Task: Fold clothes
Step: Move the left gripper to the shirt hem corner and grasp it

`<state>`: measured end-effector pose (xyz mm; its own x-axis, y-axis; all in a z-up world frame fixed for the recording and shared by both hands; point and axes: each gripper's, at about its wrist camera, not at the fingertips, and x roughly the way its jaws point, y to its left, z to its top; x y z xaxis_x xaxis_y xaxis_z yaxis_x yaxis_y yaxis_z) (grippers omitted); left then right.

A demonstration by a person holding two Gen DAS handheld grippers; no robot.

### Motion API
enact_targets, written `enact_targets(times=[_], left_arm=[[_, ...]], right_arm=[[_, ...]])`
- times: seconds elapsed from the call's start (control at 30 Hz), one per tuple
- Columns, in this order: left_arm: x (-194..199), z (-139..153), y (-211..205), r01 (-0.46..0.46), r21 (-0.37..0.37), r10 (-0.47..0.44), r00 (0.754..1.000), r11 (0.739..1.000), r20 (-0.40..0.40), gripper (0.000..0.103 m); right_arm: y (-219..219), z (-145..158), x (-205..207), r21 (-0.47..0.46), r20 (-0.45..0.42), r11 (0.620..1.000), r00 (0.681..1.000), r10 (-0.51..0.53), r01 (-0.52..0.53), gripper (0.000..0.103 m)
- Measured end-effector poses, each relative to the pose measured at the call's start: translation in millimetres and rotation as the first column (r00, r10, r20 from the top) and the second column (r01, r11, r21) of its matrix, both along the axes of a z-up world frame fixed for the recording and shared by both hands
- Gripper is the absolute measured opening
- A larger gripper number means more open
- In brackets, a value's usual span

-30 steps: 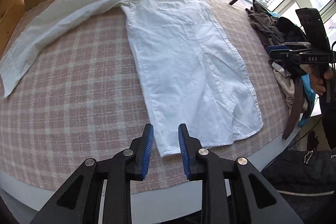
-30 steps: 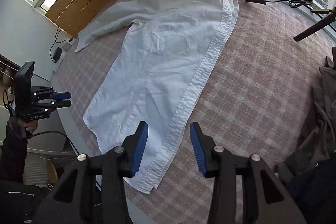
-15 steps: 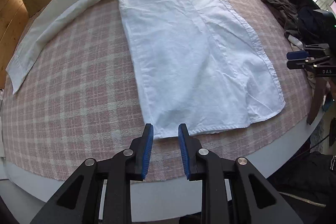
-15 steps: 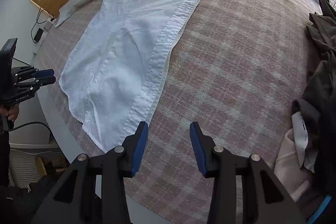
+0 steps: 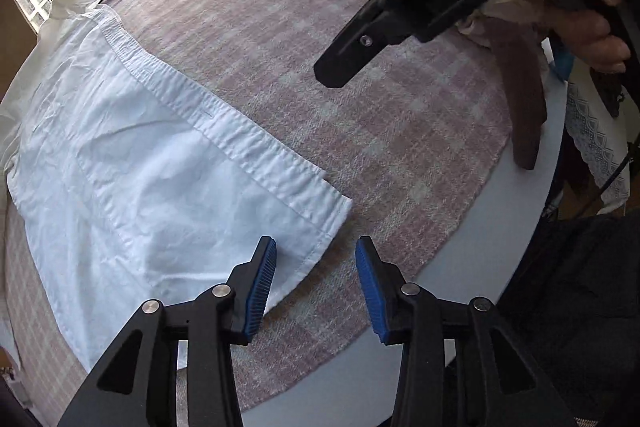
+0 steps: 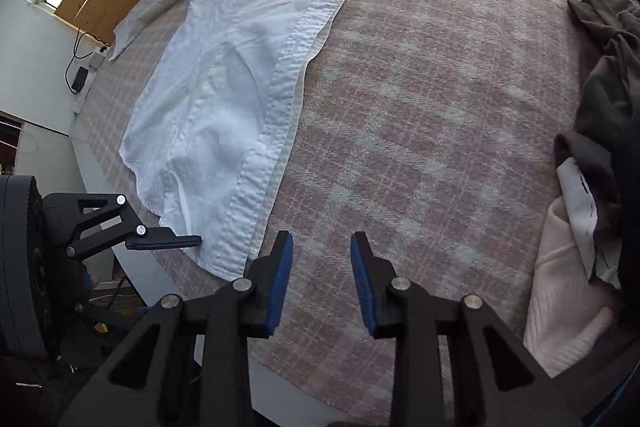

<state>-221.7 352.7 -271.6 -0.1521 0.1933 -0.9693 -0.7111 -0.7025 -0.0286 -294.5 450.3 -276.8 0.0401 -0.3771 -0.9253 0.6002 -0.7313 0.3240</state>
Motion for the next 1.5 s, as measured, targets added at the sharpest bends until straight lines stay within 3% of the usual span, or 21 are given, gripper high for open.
enact_targets(times=[0.03, 0.1, 0.23, 0.43, 0.5, 0.6, 0.77, 0.97, 1.03, 1.07, 1.17, 1.27, 1.5], left_arm=[[-5.1, 1.2, -4.8, -0.029, 0.021, 0.029, 0.999, 0.999, 0.020, 0.028], [-14.1, 6.0, -15.7, -0.088, 0.068, 0.084, 0.994, 0.994, 0.064, 0.011], [-24.5, 17.6, -37.1, -0.174, 0.144, 0.158, 0.981, 0.974, 0.116, 0.010], [-27.6, 18.8, -49.7, -0.214, 0.158, 0.195, 0.973, 0.964, 0.128, 0.010], [-25.6, 16.5, -49.5, -0.204, 0.146, 0.188, 0.975, 0.968, 0.118, 0.010], [-19.6, 13.8, -41.6, -0.157, 0.138, 0.145, 0.985, 0.978, 0.091, 0.010], [-7.2, 16.7, -23.0, -0.067, 0.082, 0.067, 0.998, 0.994, 0.003, 0.024], [-4.4, -2.5, -7.0, -0.001, 0.003, 0.001, 1.000, 1.000, -0.031, 0.022], [-9.0, -0.7, -13.5, -0.026, 0.037, 0.027, 0.999, 0.999, -0.025, 0.004], [-13.3, 1.8, -19.4, -0.054, 0.065, 0.055, 0.998, 0.996, -0.011, 0.001], [-27.1, 13.8, -42.3, -0.153, 0.180, 0.146, 0.988, 0.972, 0.052, 0.001], [-34.8, 24.6, -58.9, -0.213, 0.236, 0.200, 0.977, 0.948, 0.075, 0.001], [-26.2, 25.8, -61.9, -0.222, 0.239, 0.214, 0.975, 0.945, 0.062, 0.001]], right_arm=[[1.7, 0.1, 1.8, -0.005, 0.002, 1.000, 1.000, 0.002, -0.002, 0.030], [4.2, -1.6, 3.7, -0.020, 0.009, 1.000, 1.000, 0.003, -0.003, 0.030], [2.3, -5.1, 8.2, -0.037, 0.012, 0.999, 0.999, 0.030, -0.029, 0.030], [-13.6, -7.6, 14.7, -0.088, 0.042, 0.993, 0.996, 0.082, -0.078, 0.030], [-23.0, -7.5, 16.6, -0.103, 0.053, 0.989, 0.993, 0.110, -0.104, 0.024], [-34.2, -11.8, 22.7, -0.093, 0.064, 0.985, 0.986, 0.151, -0.145, 0.024], [-33.6, -15.6, 26.2, -0.071, 0.082, 0.987, 0.985, 0.149, -0.143, 0.024], [-27.8, -15.5, 21.2, -0.069, 0.091, 0.991, 0.988, 0.125, -0.119, 0.024], [-24.3, -13.6, 20.3, -0.073, 0.088, 0.991, 0.989, 0.122, -0.116, 0.024], [-20.3, -12.3, 19.3, -0.075, 0.086, 0.991, 0.989, 0.120, -0.114, 0.024], [-6.6, -9.4, 16.5, -0.088, 0.084, 0.989, 0.989, 0.124, -0.116, 0.024], [-8.7, -11.7, 16.8, -0.108, 0.107, 0.986, 0.985, 0.137, -0.125, 0.024], [-4.1, -8.1, 0.0, -0.197, 0.209, 0.980, 0.977, 0.047, -0.006, 0.026]])
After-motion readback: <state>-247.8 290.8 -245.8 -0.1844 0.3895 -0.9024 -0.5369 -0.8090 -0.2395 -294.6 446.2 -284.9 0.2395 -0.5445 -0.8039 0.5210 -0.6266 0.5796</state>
